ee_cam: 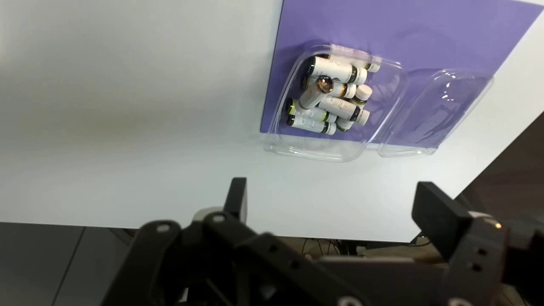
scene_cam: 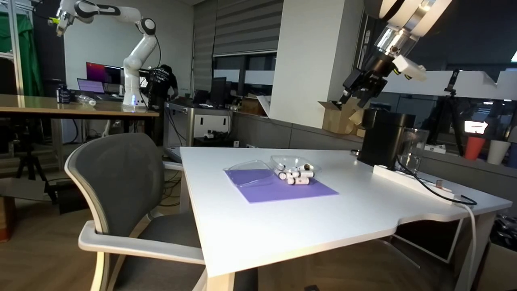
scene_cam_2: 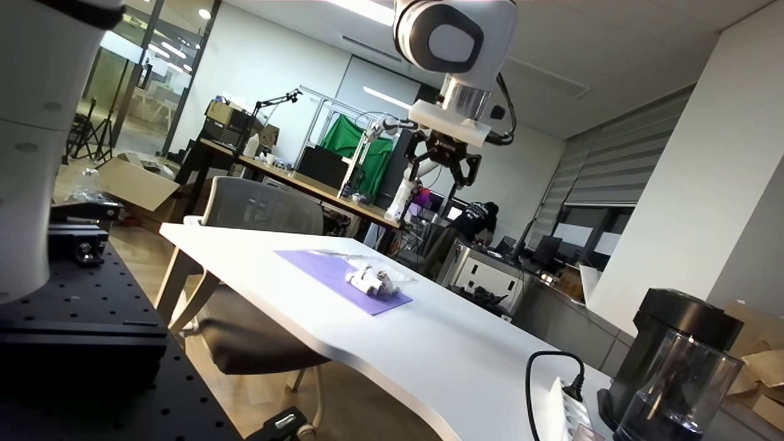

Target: Remove one bottle from the clear box

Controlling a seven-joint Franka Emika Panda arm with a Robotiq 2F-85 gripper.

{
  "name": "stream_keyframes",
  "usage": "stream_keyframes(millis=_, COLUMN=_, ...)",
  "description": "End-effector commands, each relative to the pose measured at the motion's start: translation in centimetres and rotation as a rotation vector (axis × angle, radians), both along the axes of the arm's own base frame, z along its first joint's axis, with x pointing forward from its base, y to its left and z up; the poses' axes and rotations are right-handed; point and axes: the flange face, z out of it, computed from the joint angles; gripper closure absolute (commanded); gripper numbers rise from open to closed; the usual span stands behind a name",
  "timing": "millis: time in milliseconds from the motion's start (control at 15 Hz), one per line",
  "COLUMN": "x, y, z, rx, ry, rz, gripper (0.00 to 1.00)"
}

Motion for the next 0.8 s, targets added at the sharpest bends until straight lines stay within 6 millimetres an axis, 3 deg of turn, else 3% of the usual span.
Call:
stream_keyframes(millis=0, x=0.41, y=0.07, z=-0.4, rx=-0.003, ry=0.005, rz=-0.001, gripper=0.0)
stream_keyframes(millis=733, x=0.82, y=-0.2, z=-0.07, rx=-0.006, ry=-0.002, rz=-0.005, gripper=0.0)
